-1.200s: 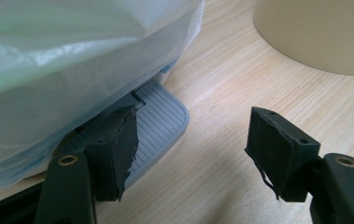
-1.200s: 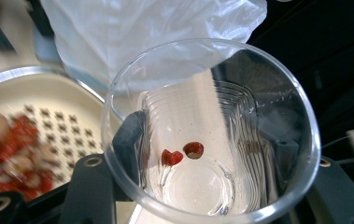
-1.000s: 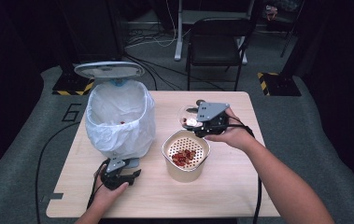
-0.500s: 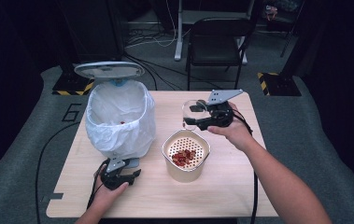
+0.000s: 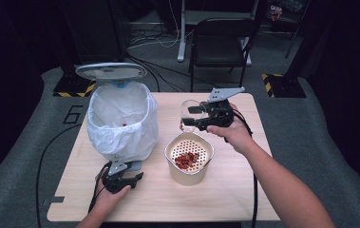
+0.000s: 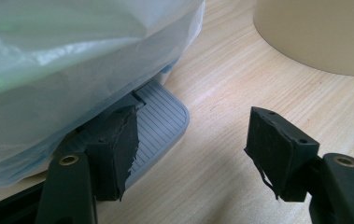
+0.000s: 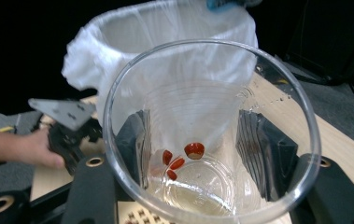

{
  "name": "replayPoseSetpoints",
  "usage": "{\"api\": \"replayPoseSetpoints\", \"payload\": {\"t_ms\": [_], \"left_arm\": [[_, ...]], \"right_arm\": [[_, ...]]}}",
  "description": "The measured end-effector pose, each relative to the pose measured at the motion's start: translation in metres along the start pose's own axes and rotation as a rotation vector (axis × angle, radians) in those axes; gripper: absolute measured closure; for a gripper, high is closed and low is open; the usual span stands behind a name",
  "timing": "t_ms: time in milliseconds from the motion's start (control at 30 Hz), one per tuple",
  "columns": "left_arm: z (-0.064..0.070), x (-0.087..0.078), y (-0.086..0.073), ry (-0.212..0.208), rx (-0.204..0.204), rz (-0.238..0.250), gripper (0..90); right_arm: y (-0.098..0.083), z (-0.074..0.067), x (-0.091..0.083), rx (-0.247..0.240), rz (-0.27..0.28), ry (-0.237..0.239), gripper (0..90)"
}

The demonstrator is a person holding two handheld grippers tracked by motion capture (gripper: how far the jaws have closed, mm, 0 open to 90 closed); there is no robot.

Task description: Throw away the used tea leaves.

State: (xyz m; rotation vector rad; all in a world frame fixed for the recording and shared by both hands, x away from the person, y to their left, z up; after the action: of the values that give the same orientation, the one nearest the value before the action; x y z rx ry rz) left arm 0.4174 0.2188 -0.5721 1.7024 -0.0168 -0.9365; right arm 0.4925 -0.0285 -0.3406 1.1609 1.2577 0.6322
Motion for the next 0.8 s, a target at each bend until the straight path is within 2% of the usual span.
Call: {"api": "replayPoseSetpoints", "payload": {"t_ms": [167, 333, 467, 500, 633, 767, 800], "left_arm": [[0.0, 0.0, 0.0, 0.0, 0.0, 0.0, 34.0], [0.0, 0.0, 0.0, -0.001, 0.0, 0.0, 34.0], [0.001, 0.001, 0.0, 0.003, -0.01, 0.005, 34.0], [0.003, 0.0, 0.0, -0.005, -0.033, 0.001, 34.0], [0.001, 0.001, 0.001, 0.002, -0.014, 0.013, 34.0], [0.001, 0.001, 0.001, -0.002, -0.018, 0.01, 34.0], [0.001, 0.0, 0.0, -0.007, -0.014, -0.003, 34.0]], "right_arm": [[0.027, -0.008, 0.0, 0.004, 0.021, -0.007, 45.4], [0.047, -0.012, 0.007, 0.0, 0.026, -0.023, 45.3], [0.06, -0.015, 0.017, 0.001, 0.033, -0.024, 45.2], [0.064, -0.015, 0.02, 0.0, 0.041, -0.023, 45.1], [0.073, -0.017, 0.031, -0.011, 0.039, -0.018, 45.0], [0.082, -0.021, 0.045, -0.003, 0.032, -0.012, 44.9], [0.085, -0.021, 0.048, -0.003, 0.033, -0.008, 44.9]]}}
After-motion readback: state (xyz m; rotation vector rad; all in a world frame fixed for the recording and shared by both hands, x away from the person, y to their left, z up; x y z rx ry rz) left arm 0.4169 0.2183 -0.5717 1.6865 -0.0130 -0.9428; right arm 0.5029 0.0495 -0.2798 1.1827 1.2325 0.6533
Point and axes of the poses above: each handheld gripper's, and its own axes: x roughly forward along the jaws, y roughly out of its top, z roughly to its right, the point moved 8 cm from there along x, roughly forward along the jaws, and after that the axes turned 5 degrees about y, right-handed, at the moved point
